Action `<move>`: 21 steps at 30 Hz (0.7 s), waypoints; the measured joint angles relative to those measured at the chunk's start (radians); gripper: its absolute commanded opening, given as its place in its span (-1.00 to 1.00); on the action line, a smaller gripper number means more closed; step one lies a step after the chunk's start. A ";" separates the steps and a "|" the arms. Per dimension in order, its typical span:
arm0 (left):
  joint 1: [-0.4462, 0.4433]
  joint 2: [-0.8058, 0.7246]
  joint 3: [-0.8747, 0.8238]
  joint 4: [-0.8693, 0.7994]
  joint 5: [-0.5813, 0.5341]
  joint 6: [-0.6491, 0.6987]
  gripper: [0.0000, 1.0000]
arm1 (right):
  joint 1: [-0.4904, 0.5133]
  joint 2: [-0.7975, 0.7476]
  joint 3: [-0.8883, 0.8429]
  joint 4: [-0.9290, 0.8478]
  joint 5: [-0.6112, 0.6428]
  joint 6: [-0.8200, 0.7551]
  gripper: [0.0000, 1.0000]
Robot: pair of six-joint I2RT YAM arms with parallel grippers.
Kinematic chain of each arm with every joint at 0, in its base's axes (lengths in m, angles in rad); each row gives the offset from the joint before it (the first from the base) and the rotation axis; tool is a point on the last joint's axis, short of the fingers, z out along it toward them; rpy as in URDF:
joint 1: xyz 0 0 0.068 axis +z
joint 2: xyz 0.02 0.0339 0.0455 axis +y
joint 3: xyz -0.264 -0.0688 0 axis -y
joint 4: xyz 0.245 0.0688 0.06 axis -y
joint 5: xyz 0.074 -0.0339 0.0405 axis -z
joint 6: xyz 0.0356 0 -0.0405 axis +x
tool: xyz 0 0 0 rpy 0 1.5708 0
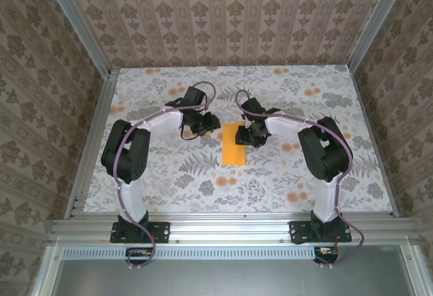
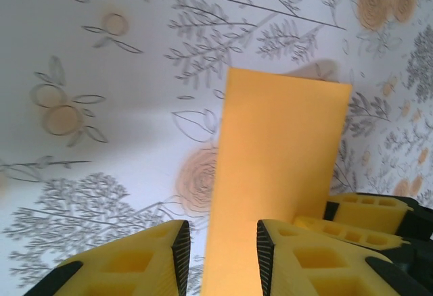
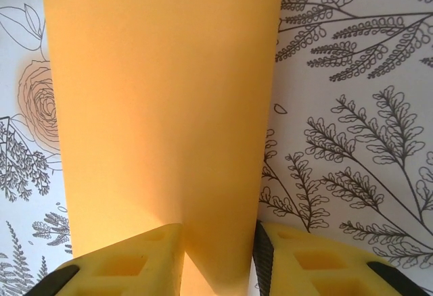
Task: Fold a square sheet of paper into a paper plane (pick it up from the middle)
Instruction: Hold the square sheet of paper at the center of the table.
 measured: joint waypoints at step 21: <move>0.006 0.000 -0.047 0.002 -0.013 0.002 -0.31 | -0.093 -0.024 -0.116 0.156 -0.217 -0.027 -0.45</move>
